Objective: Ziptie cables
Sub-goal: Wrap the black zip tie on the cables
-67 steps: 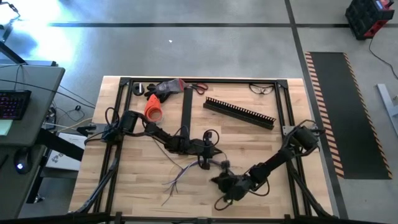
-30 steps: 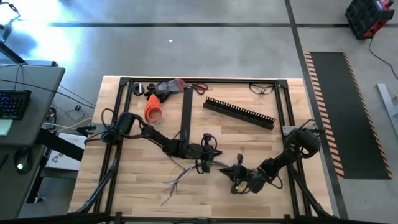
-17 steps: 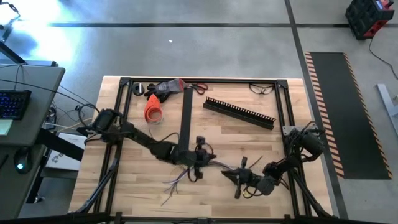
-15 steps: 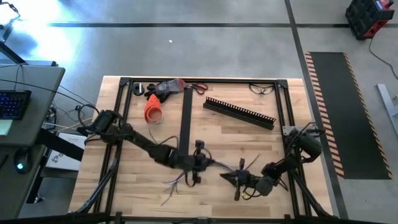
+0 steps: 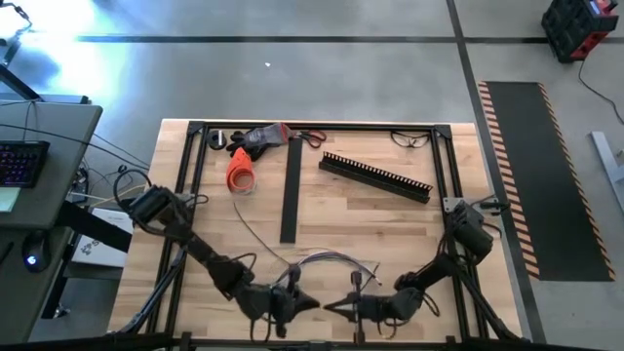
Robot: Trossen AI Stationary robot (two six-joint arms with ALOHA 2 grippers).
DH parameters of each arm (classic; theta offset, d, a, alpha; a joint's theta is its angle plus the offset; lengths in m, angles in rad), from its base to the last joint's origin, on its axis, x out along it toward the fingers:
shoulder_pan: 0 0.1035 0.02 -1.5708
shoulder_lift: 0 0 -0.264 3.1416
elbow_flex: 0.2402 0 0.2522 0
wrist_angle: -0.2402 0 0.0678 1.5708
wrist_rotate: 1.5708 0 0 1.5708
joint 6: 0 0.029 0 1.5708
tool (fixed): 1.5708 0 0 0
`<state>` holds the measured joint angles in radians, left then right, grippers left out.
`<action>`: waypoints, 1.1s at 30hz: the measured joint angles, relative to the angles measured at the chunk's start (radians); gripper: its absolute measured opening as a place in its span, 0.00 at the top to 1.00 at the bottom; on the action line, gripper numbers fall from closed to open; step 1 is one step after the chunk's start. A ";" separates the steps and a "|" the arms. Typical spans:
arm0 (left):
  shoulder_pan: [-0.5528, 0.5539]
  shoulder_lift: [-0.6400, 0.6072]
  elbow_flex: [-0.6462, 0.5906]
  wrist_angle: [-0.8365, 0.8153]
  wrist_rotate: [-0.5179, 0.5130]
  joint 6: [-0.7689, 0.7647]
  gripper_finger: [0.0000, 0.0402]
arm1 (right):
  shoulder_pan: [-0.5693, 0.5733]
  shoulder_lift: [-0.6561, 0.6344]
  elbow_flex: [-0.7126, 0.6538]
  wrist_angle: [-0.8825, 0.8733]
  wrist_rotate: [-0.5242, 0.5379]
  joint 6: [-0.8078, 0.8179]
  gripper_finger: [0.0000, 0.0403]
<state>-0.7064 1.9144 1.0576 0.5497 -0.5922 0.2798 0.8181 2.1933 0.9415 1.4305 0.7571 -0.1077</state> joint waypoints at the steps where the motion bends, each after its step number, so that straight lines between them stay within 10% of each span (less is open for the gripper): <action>1: -0.007 0.000 0.000 0.008 0.006 -0.006 1.00 | 0.009 0.000 0.013 0.016 -0.003 -0.026 1.00; 7: -0.034 0.009 0.000 0.044 0.130 -0.060 1.00 | 0.038 -0.002 0.024 0.133 -0.212 -0.051 1.00; 18: -0.003 0.114 0.000 0.224 0.170 -0.060 0.99 | 0.057 -0.001 -0.011 0.134 -0.199 -0.033 1.00; 33: 0.054 0.239 0.047 0.560 0.305 0.040 0.66 | 0.058 -0.001 0.000 0.136 -0.144 -0.096 1.00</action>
<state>-0.6525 2.1536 1.1042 1.1092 -0.2872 0.3193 0.8762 2.1925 0.9417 1.5669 0.6126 -0.2036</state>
